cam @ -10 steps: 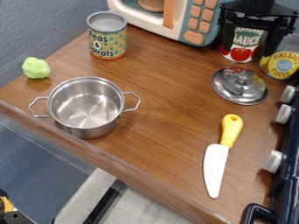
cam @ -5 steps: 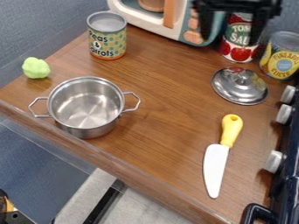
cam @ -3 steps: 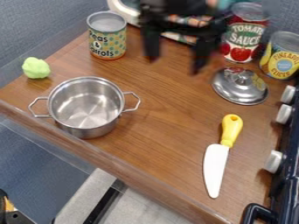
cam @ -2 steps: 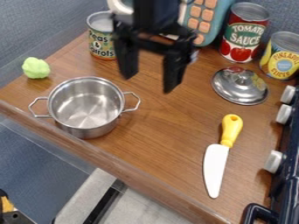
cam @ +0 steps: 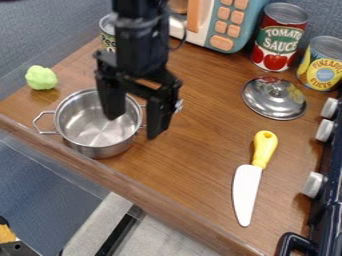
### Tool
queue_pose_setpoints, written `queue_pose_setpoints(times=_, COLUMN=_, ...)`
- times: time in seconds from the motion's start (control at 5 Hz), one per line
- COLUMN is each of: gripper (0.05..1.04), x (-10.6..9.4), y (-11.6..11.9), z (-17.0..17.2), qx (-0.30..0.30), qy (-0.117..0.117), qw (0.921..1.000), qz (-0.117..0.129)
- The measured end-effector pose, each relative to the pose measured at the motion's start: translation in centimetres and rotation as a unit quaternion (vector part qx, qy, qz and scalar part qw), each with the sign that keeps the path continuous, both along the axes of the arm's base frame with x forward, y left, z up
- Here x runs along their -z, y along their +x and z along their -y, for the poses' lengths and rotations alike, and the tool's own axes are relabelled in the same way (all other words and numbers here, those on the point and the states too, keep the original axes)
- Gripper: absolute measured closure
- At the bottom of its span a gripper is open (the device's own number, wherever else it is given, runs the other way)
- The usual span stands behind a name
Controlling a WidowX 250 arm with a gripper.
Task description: Move the silver pot to the top side of the table
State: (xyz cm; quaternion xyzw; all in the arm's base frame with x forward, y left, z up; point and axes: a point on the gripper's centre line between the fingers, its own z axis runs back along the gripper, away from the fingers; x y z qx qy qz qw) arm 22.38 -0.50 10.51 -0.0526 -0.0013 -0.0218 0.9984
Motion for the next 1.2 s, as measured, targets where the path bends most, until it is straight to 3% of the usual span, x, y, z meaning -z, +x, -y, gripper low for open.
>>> queue_pose_setpoints(times=0.2, gripper=0.083, x=1.9, y=-0.1, z=-1.0, qx=-0.021, qy=0.015, qw=0.9996, qz=0.011)
queue_pose_setpoints(times=0.4, gripper=0.134, x=3.1, y=-0.2, z=-1.4, qx=-0.031, qy=0.027, qw=0.9992, qz=0.0)
queue_pose_setpoints(times=0.8, gripper=0.736, x=3.9, y=0.0, z=-0.9, qx=-0.023, qy=0.042, qw=0.9989, qz=-0.007)
queue_pose_setpoints(times=1.0, gripper=0.933, x=3.9, y=0.2, z=-0.7, qx=-0.03, qy=0.052, qw=0.9982, qz=-0.007)
queue_pose_setpoints(times=1.2, gripper=0.995, x=3.2, y=0.5, z=-0.6, qx=-0.031, qy=0.058, qw=0.9978, qz=-0.012)
